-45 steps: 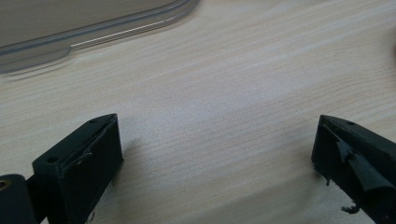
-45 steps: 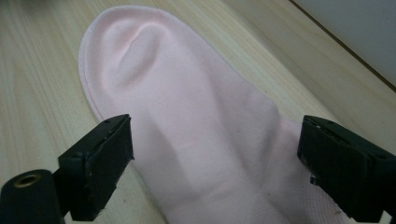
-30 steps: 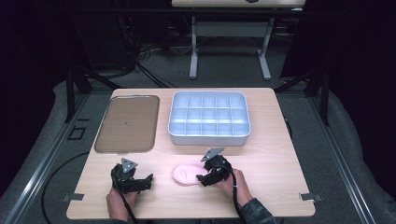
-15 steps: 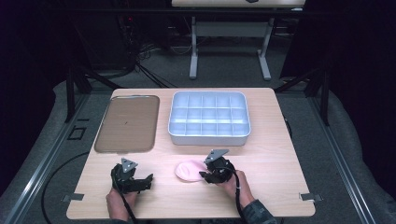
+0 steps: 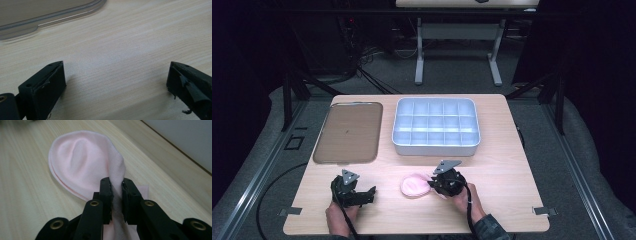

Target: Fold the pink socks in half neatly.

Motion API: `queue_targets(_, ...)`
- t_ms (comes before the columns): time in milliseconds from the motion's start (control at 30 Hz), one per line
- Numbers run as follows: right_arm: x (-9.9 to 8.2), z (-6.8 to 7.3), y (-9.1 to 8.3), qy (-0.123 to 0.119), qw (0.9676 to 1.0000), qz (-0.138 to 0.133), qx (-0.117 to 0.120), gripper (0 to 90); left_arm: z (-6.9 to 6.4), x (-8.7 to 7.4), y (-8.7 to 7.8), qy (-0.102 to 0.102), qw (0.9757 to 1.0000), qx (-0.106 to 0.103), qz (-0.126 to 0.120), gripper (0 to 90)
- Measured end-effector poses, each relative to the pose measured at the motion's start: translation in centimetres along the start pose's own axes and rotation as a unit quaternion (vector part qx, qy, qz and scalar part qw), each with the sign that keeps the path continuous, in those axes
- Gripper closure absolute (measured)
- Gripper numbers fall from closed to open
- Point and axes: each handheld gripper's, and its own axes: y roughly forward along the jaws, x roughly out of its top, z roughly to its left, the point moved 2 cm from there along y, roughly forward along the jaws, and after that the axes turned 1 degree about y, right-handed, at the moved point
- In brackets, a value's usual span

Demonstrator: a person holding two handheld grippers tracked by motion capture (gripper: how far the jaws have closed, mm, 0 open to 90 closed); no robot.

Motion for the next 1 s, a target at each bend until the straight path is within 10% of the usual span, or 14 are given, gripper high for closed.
queue_targets(467,0.1,2.4,-5.2,-0.015,0.9988,-0.032,0.033,79.2,0.0,0.0,0.0,0.000,1.0000,0.000,0.000,2.1)
queue_targets(900,-3.2,3.3,-3.9,-0.002,0.9998,0.009,0.016,76.4,0.0,0.0,0.0,-0.001,1.0000,0.000,0.000,2.1)
queue_targets(1000,-3.4,3.3,-3.4,0.001,0.9998,0.016,0.015,62.8,0.1,0.0,0.0,-0.012,0.9999,0.008,0.001,2.0)
